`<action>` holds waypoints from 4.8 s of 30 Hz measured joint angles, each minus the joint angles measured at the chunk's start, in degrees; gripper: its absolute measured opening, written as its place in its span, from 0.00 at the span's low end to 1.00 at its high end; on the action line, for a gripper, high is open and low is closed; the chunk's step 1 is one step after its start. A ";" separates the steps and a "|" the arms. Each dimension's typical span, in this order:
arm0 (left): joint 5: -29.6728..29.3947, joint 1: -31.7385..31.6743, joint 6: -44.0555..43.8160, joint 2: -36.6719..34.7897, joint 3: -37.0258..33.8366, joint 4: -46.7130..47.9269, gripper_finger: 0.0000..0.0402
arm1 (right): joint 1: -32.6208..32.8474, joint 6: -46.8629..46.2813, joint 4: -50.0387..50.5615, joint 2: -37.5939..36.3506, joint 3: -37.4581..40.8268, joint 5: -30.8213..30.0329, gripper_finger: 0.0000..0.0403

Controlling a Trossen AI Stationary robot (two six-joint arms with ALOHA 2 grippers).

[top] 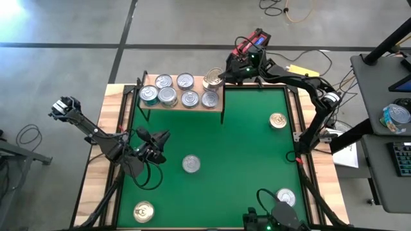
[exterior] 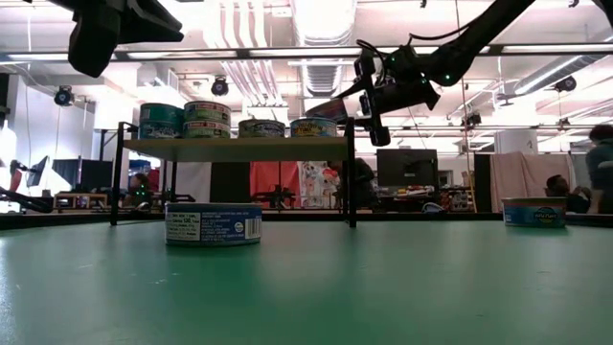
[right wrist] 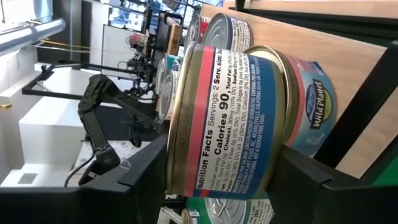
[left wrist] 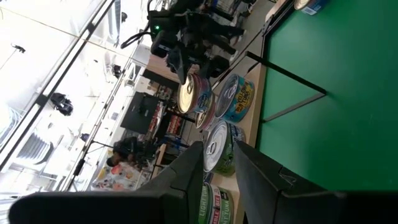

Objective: Stack canned seafood by type on shelf
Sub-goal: Stack the middle right blue tuna can on top of the blue tuna can on the shelf

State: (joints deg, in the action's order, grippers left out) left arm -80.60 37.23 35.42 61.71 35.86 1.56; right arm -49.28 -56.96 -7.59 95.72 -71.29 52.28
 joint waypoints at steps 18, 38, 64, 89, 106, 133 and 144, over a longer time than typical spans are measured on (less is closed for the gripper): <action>0.00 0.00 -0.40 0.00 0.00 0.02 0.19 | 0.24 0.63 1.16 0.02 -2.19 -4.39 0.58; 0.00 0.00 -1.25 0.00 0.00 0.35 0.19 | 1.37 3.61 1.34 0.02 -2.21 -7.85 0.51; 0.02 0.00 -2.08 0.00 0.00 0.57 0.19 | 3.95 11.83 3.96 0.07 -2.21 -13.56 0.53; 0.08 0.00 -3.22 0.00 -0.01 1.27 0.19 | 4.55 10.57 5.12 0.07 -3.89 -13.10 0.53; 0.11 0.00 -3.33 0.00 -0.02 1.31 0.19 | 4.79 14.02 8.36 0.07 -4.46 -14.82 0.53; 0.13 0.00 -4.30 0.00 -0.02 1.27 0.19 | 4.76 14.17 7.20 0.07 -4.37 -14.99 0.53; 0.13 0.00 -4.45 0.00 -0.02 1.50 0.19 | 4.79 16.29 6.23 0.07 -4.35 -14.50 0.54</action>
State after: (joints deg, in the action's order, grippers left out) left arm -80.47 37.23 30.97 61.71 35.83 3.06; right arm -44.49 -40.68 -1.35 95.79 -75.64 37.78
